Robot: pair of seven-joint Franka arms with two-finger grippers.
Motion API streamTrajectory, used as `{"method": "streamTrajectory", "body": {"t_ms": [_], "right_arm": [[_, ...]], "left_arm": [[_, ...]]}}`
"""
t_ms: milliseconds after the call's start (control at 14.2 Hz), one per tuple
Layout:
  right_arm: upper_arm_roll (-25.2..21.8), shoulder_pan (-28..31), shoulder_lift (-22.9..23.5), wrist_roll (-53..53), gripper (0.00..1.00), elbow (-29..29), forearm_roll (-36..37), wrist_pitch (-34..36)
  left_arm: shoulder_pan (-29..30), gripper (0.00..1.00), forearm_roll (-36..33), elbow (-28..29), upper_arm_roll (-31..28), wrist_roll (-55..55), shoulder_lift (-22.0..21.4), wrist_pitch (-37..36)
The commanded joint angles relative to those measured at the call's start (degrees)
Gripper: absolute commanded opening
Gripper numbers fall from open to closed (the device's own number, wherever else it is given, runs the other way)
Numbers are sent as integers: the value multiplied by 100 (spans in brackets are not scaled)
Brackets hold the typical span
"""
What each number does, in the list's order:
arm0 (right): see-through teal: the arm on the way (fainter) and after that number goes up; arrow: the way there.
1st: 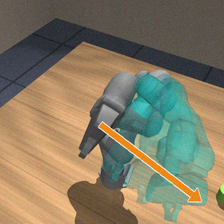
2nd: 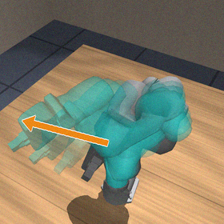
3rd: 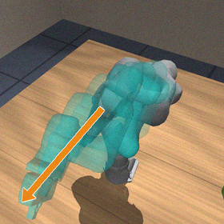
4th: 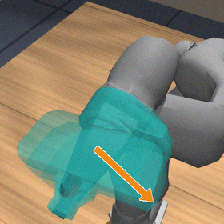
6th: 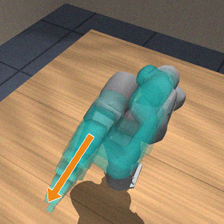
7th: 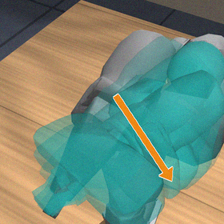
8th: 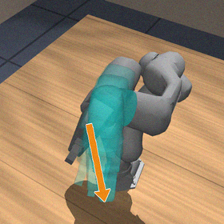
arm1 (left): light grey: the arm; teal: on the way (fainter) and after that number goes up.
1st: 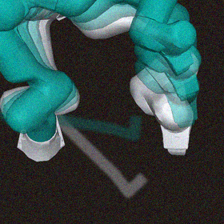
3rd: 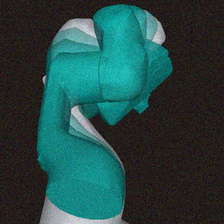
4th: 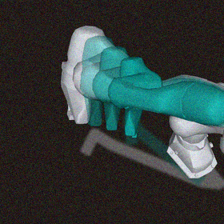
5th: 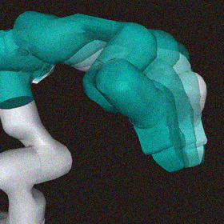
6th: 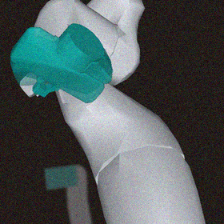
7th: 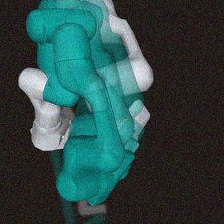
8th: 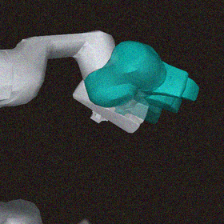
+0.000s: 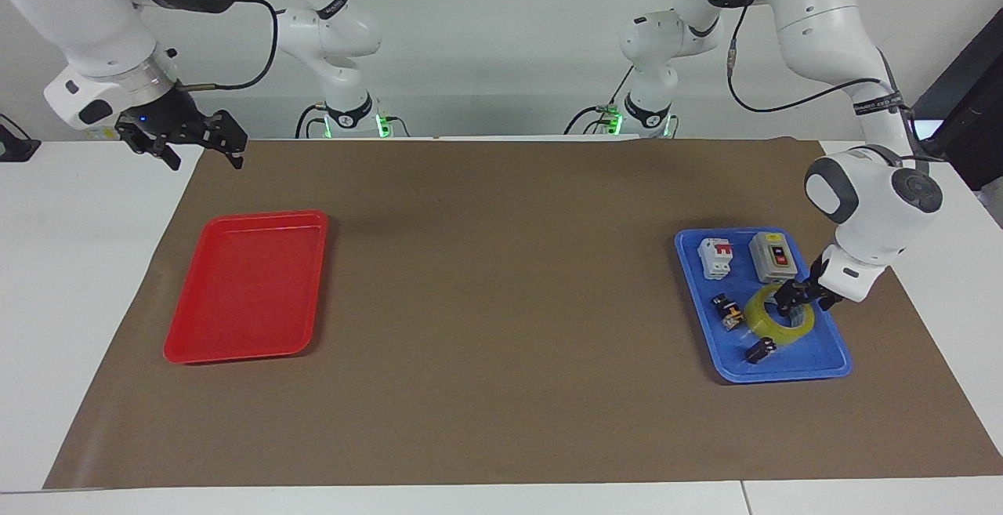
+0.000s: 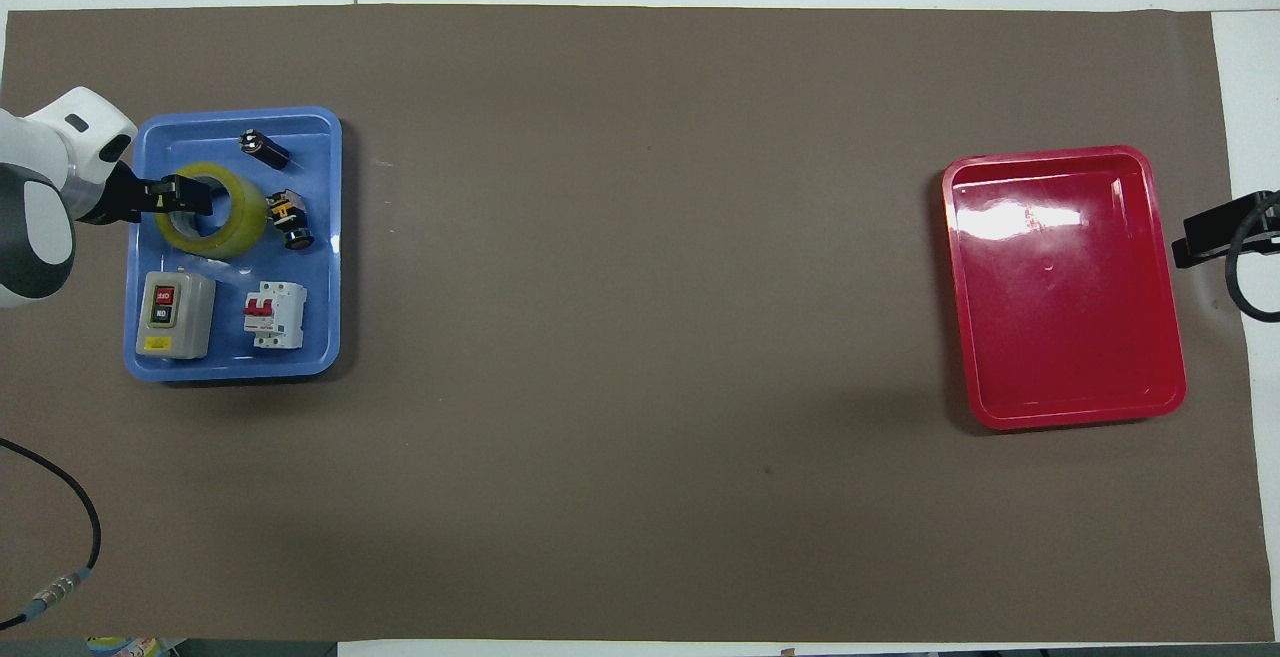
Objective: Place and move tape with both arms
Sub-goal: 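Reach the left gripper into the blue tray to the yellow tape, then grasp the yellow tape roll with the left gripper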
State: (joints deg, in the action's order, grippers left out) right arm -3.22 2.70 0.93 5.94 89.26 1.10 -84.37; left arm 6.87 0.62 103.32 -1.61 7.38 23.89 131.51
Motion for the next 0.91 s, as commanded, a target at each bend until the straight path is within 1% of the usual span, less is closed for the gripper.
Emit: {"method": "streamTrajectory", "body": {"t_ms": [0, 70, 141, 211, 422, 492, 633, 774, 844], "right_arm": [[49, 82, -75, 83, 100, 100, -22, -44], [49, 73, -75, 83, 100, 100, -22, -44], [49, 82, -75, 83, 100, 100, -22, -44], [49, 73, -75, 83, 100, 100, -22, -44], [49, 73, -75, 83, 100, 100, -22, -53], [49, 73, -75, 83, 100, 100, -22, -44], [49, 73, -75, 83, 100, 100, -22, -53], [49, 73, -75, 83, 100, 100, -22, -44], [49, 73, -75, 83, 100, 100, -22, -44]], "left_arm": [[33, 92, 123, 425, 20, 71, -68, 462], [33, 79, 123, 435, 20, 62, -68, 455], [42, 35, 123, 409, 20, 71, -77, 394], [86, 0, 123, 426, 20, 71, -86, 376], [43, 0, 123, 400, 29, 88, -147, 192], [33, 0, 123, 382, 29, 80, -278, 34], [69, 0, 123, 277, 37, 88, -681, -562], [-28, 0, 114, -117, 29, 71, -954, -1483], [-63, 0, 114, -136, 37, 53, -1121, -1670]]}}
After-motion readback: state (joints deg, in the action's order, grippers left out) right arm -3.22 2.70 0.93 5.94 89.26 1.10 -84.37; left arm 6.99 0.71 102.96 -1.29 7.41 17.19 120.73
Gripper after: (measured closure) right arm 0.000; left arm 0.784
